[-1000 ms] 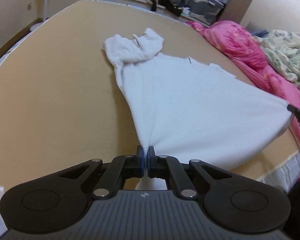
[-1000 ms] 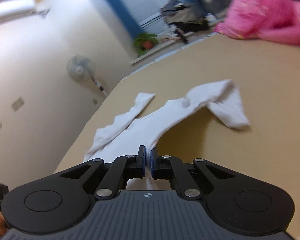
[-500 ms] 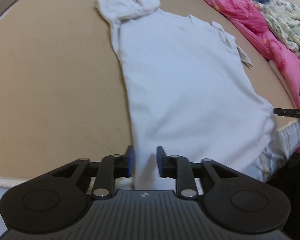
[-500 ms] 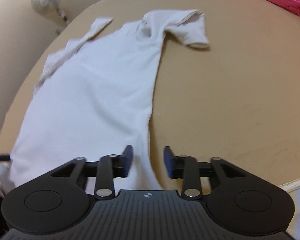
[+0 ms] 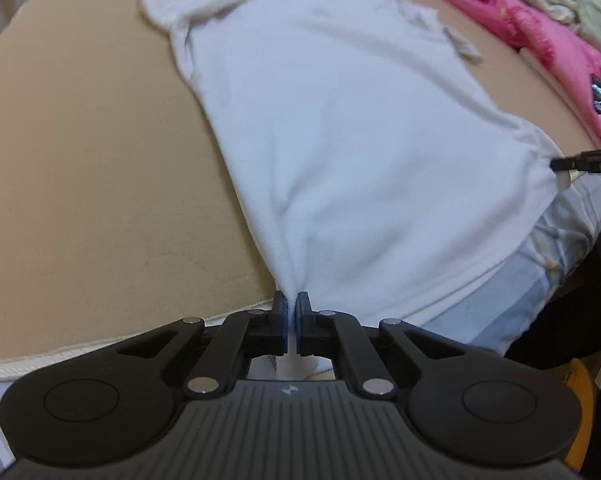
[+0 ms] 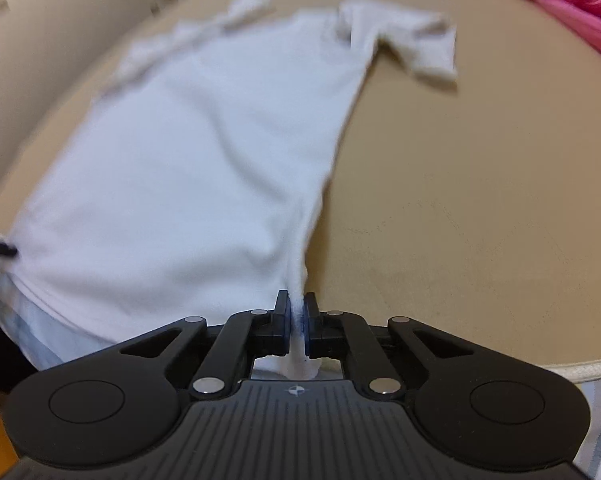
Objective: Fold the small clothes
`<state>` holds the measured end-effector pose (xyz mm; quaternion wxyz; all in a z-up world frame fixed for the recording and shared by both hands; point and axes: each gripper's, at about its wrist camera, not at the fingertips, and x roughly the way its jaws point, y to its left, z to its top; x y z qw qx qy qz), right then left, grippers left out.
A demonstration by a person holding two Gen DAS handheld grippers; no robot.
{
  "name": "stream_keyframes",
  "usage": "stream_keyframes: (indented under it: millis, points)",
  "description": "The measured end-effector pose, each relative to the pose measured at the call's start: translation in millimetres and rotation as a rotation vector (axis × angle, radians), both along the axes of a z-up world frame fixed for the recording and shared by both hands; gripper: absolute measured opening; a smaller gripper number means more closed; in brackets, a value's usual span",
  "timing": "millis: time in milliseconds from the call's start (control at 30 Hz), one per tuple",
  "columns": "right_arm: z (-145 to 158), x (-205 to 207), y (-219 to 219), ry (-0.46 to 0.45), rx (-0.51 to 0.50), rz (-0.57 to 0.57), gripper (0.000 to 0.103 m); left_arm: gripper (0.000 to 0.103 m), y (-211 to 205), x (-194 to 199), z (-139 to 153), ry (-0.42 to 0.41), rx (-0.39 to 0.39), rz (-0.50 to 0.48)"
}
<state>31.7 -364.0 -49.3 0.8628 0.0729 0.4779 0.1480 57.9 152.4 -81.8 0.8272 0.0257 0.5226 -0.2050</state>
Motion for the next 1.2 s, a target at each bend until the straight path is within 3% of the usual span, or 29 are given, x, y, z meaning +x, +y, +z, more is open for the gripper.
stream_keyframes:
  millis: [100, 167, 233, 333, 400, 500, 600, 667, 733, 800, 833, 900, 1000, 1133, 1200]
  points:
    - [30.8, -18.6, -26.8, -0.105, 0.211, -0.057, 0.004, 0.002, 25.6, -15.6, 27.9, -0.064, -0.186, 0.031]
    - [43.2, -34.1, -40.8, -0.155, 0.289, -0.079, 0.004, 0.002, 39.7, -29.8, 42.0, -0.099, -0.251, 0.028]
    - [43.0, -43.6, -49.3, -0.151, 0.285, -0.102, 0.004, 0.002, 48.3, -37.4, 39.3, -0.087, -0.229, 0.034]
    - [20.5, -38.8, -47.0, -0.017, 0.217, -0.092, 0.004, 0.003, 47.3, -32.9, 21.0, -0.016, -0.169, 0.032]
    - [5.4, -29.9, -31.4, 0.057, 0.098, -0.061, 0.006, 0.004, 44.7, -22.1, 12.5, 0.023, -0.112, 0.030]
    - [4.6, -18.9, -19.8, 0.030, -0.061, -0.069, 0.010, 0.021, 41.4, -8.9, 18.9, -0.017, -0.130, 0.018]
    - [14.3, -9.7, -19.3, -0.032, -0.007, -0.065, 0.010, 0.022, 24.8, -1.0, 26.3, -0.053, -0.173, -0.024]
    - [11.4, -3.1, -17.1, -0.023, 0.028, -0.032, 0.013, 0.022, 9.0, 0.8, 17.0, -0.034, -0.166, -0.064]
    - [-3.2, 4.8, -4.6, 0.039, 0.001, 0.033, 0.020, 0.024, -8.1, 2.3, 1.6, 0.017, -0.072, -0.104]
    - [-24.7, 10.9, 14.7, 0.135, -0.136, 0.106, 0.023, 0.024, -24.5, 6.5, -15.0, 0.060, 0.041, -0.135]
    - [-29.9, 13.6, 21.5, 0.149, -0.182, 0.138, 0.022, 0.024, -25.8, 7.4, -18.4, 0.069, 0.060, -0.144]
    - [-19.4, 17.1, 21.6, 0.097, -0.144, 0.145, 0.024, 0.027, -25.9, 11.2, -12.7, 0.046, 0.031, -0.130]
    - [-3.6, 25.0, 5.0, 0.042, -0.044, 0.055, 0.027, 0.035, -24.5, 19.6, 2.9, -0.021, -0.054, -0.091]
    - [-3.7, 40.4, -0.3, 0.010, -0.118, -0.026, 0.027, 0.037, -38.6, 36.2, 13.8, -0.104, -0.047, -0.030]
    - [3.0, 48.3, -7.4, -0.036, -0.095, -0.085, 0.027, 0.040, -45.2, 45.4, 15.3, -0.139, -0.029, 0.016]
